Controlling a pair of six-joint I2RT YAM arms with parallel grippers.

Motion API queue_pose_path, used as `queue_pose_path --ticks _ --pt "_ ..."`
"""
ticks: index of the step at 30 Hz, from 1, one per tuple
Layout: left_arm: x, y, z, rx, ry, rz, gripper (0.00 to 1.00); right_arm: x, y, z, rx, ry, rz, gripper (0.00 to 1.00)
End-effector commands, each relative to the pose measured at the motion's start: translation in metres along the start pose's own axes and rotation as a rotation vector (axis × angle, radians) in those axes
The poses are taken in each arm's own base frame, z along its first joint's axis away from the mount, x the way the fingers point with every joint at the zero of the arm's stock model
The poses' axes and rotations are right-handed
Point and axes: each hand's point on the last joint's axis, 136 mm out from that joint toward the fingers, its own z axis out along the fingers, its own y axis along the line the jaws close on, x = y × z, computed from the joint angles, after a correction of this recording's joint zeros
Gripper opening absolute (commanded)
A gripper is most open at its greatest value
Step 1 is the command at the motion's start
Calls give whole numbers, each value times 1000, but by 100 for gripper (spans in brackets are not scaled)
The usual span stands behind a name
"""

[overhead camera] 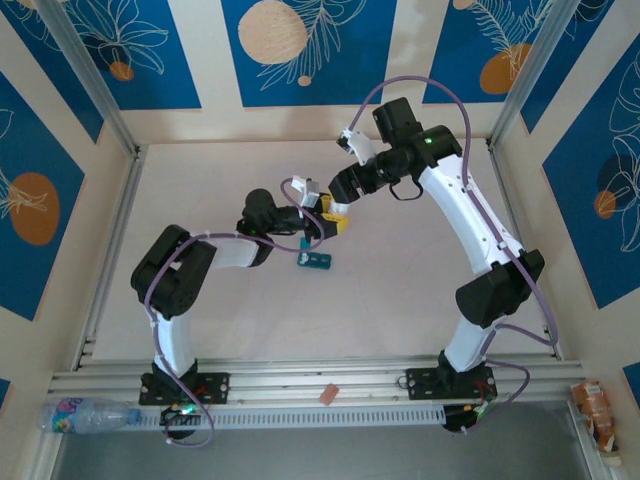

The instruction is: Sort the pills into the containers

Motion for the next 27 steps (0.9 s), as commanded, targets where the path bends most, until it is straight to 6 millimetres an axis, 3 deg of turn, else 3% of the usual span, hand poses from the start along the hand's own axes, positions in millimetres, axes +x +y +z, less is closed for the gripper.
queue_pose_path --ticks 1,21,27 --pt "-16 -3 0 34 -16 37 0 3 3 -3 -9 12 -12 71" --pt "-22 -2 -5 29 -22 43 0 17 4 8 -36 45 23 57" --pt "-24 -1 -6 23 -24 45 0 19 5 12 -47 46 39 41"
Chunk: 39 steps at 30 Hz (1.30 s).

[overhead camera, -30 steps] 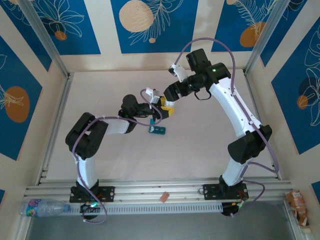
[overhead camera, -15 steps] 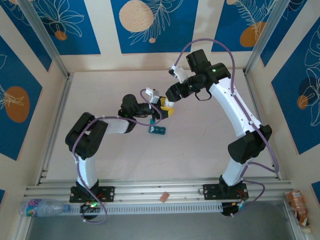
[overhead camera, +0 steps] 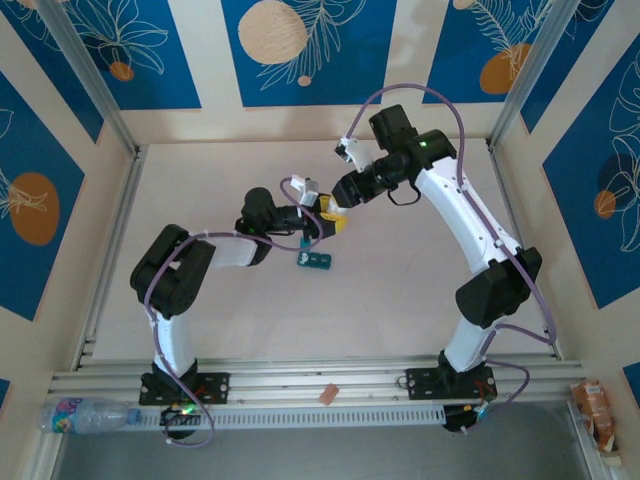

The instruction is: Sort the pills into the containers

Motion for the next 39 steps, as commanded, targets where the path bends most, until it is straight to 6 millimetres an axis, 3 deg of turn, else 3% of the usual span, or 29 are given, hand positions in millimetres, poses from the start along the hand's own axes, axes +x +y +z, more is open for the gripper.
queue_pose_path --ticks 1,7,12,18,24,29,34,39 --pt "-28 -8 -2 34 -42 79 0 5 3 -1 -8 0 17 41" --pt "-31 -6 -1 25 -49 84 0 21 -6 15 72 51 160 39" --pt "-32 -4 -1 19 -53 87 0 52 -20 32 239 120 396 39" --pt "-31 -2 0 13 -52 84 0 63 -18 40 233 60 517 39" --pt "-28 0 0 5 -45 80 0 49 -14 24 227 24 489 44" --pt "-24 1 0 1 -36 74 0 28 -10 -5 181 -47 477 64" --pt "-20 2 -1 0 -32 68 0 18 1 -30 134 -102 461 79" --pt "-19 1 -1 11 -29 68 0 12 5 -44 92 -143 370 82"
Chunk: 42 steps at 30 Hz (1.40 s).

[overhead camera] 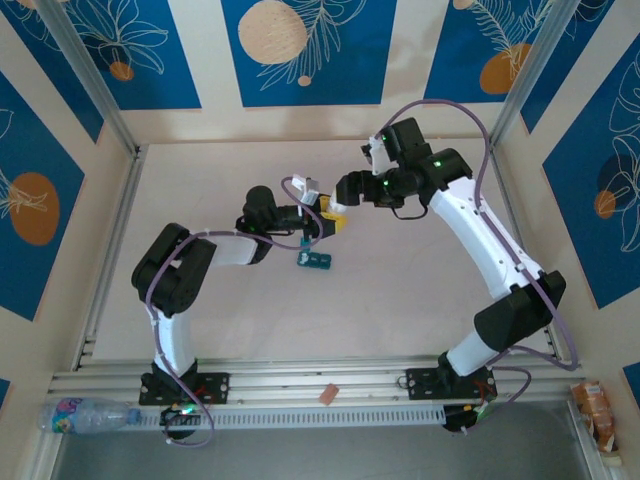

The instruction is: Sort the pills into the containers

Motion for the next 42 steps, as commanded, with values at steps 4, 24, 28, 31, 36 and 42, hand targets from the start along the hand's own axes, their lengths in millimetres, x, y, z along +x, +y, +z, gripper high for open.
queue_pose_path --ticks 4,24,28,31,36,42 --pt "-24 -9 -2 33 -42 91 0 -5 22 -25 -101 -46 -291 79" --pt "-32 -18 -2 79 -43 85 0 -24 24 3 -155 33 -460 73" --pt "-34 -19 -1 82 -45 88 0 -19 20 7 -160 53 -448 72" --pt "-35 -19 -1 83 -47 89 0 -15 17 10 -164 66 -437 70" --pt "-37 -21 -2 84 -51 90 0 -11 16 15 -179 80 -425 69" --pt "-38 -21 -2 84 -53 94 0 -10 15 21 -189 87 -416 64"
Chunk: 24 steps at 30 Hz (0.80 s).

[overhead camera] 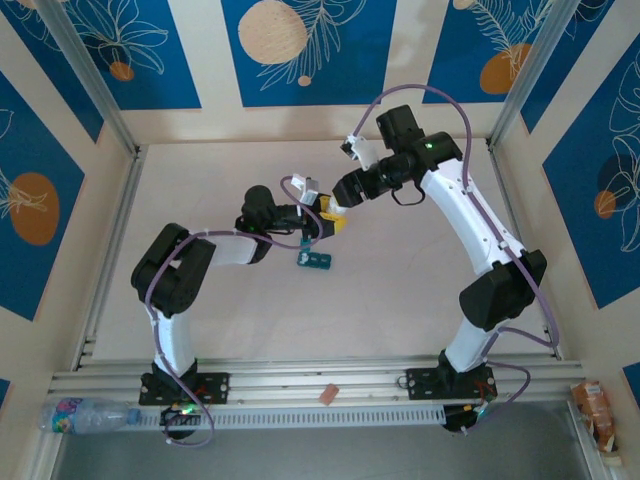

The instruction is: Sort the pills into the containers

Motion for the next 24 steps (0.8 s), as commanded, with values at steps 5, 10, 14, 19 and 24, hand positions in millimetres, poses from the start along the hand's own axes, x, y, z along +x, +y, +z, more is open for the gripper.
queue_pose_path --ticks 5,10,14,19,24 --pt "-32 -11 -1 36 -47 90 0 2 4 5 -50 5 15 47" --pt "-35 -11 0 35 -53 92 0 8 5 13 -57 23 53 40" --pt "-39 -8 -1 18 -60 104 0 18 4 22 1 49 102 39" --pt "-41 -7 -1 -9 -53 141 0 36 -5 33 118 85 218 39" --pt "-42 -7 -1 -17 -49 157 0 50 -7 39 233 98 386 38"
